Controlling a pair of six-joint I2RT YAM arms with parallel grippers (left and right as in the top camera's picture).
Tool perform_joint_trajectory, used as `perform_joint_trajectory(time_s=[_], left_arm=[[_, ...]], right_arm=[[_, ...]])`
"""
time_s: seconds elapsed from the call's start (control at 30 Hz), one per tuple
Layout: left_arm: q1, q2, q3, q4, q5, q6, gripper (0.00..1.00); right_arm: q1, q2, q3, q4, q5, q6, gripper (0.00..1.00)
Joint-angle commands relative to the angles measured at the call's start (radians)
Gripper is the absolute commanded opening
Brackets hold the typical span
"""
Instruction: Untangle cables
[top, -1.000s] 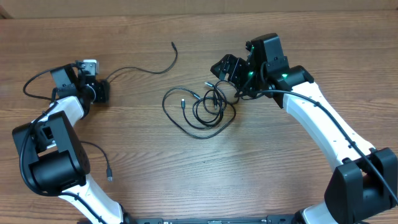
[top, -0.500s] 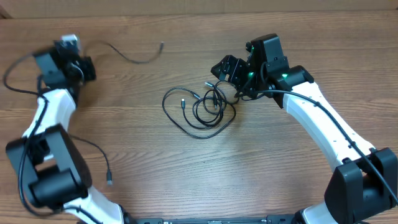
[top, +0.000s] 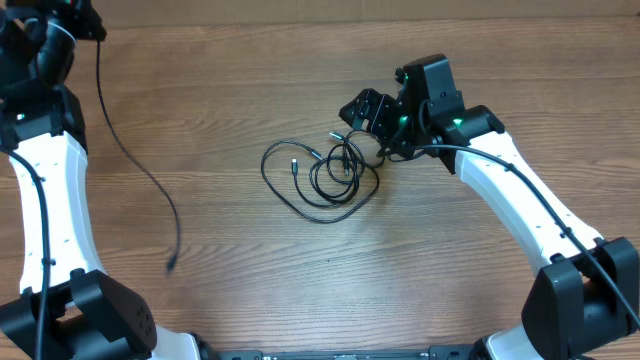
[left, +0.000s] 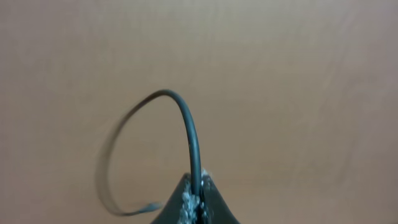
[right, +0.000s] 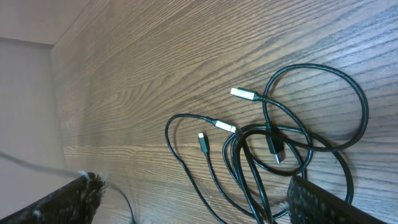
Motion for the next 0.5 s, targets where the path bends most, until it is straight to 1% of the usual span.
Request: perform_joint_trajectory(time_s=[0.0,0.1,0.17,0.2,0.3,0.4,0.47], left_arm=[[0.001,-0.016,0.026,0.101,0.046,-0.22,0.04],[0.001,-0.016,0.026,0.288,0.026,-0.281,0.04],[0.001,-0.016,0.026,0.398,-0.008,-0.347,0.04],[0.001,-0.016,0.026,0.443,-0.027,-0.401,0.04],[0.001,-0.016,0.027,0.486,-0.048,-0.515,0.04],[-0.007,-0.016,0.027,0.491,-0.048,-0.622,0.04],[-0.02,-0.016,0.027,0.489,-0.047,-0.628,0.04]], right_arm=[[0.005,0.0,-0.005,0.003,0.01,-0.004,0.93],[0.005,0.0,-0.005,0.002,0.01,-0.004,0.93],[0.005,0.0,-0.005,0.002,0.01,-0.004,0.93],[0.005,0.0,-0.005,0.003,0.01,-0.004,0.93],[0.005,0.0,-0.005,0.003,0.01,-0.004,0.93],[0.005,0.0,-0.005,0.003,0.01,-0.004,0.93],[0.005,0.0,-0.005,0.003,0.01,-0.004,0.93]])
